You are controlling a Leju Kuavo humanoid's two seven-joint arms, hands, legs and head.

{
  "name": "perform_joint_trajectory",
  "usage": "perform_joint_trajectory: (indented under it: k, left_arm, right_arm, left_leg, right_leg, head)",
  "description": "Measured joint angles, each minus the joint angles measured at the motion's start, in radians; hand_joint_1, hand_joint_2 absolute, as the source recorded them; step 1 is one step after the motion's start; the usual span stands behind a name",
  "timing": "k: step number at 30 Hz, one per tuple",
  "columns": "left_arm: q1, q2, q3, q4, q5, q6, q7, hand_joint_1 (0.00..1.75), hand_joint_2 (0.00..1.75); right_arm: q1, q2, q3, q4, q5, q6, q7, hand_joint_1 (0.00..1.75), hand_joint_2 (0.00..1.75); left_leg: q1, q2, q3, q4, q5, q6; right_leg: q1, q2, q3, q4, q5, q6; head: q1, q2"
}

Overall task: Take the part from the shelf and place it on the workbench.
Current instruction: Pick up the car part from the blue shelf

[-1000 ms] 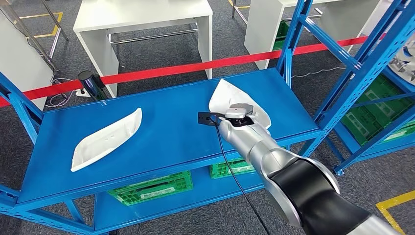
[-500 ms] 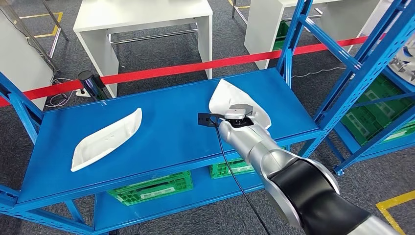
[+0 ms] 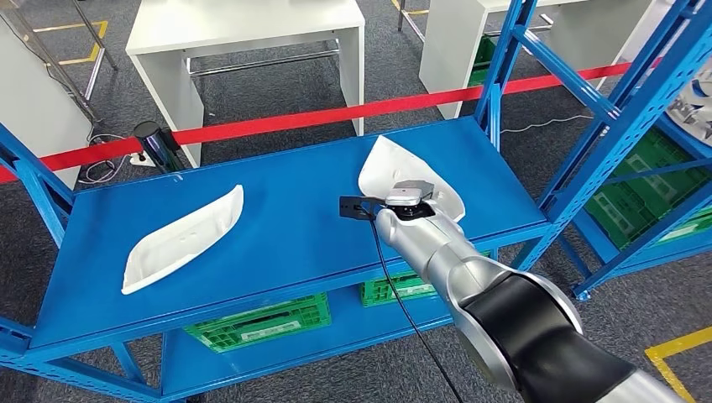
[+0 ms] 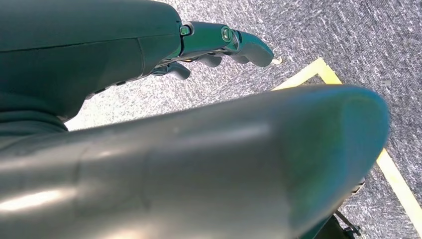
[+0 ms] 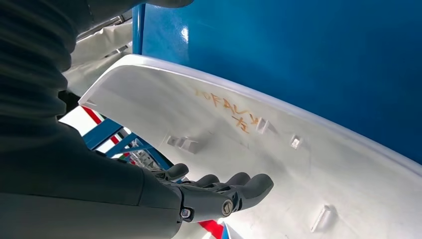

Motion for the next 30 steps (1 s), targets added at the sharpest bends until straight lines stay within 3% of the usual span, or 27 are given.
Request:
perform_joint_trajectory:
  k: [19, 30]
  left_arm:
    - [0.004, 0.004, 0.000, 0.000, 0.006, 0.000, -0.005, 0.00, 0.00]
    - [0.014, 0.007, 0.000, 0.000, 0.016, 0.000, -0.011, 0.00, 0.00]
  right_arm:
    - [0.000, -0.010, 0.009, 0.000, 0.005, 0.021, -0.038, 0.00, 1.75]
    - [0.000, -0.070, 0.025, 0.000, 0.006, 0.032, -0.074, 0.00, 1.75]
  left_leg:
    - [0.000, 0.000, 0.000, 0.000, 0.000, 0.000]
    - [0.000, -0.001, 0.000, 0.000, -0.001, 0.001]
  right_leg:
    - [0.000, 0.000, 0.000, 0.000, 0.000, 0.000]
    - [0.000, 0.000, 0.000, 0.000, 0.000, 0.000]
  head:
    - [0.000, 0.000]
    - [0.000, 0.000]
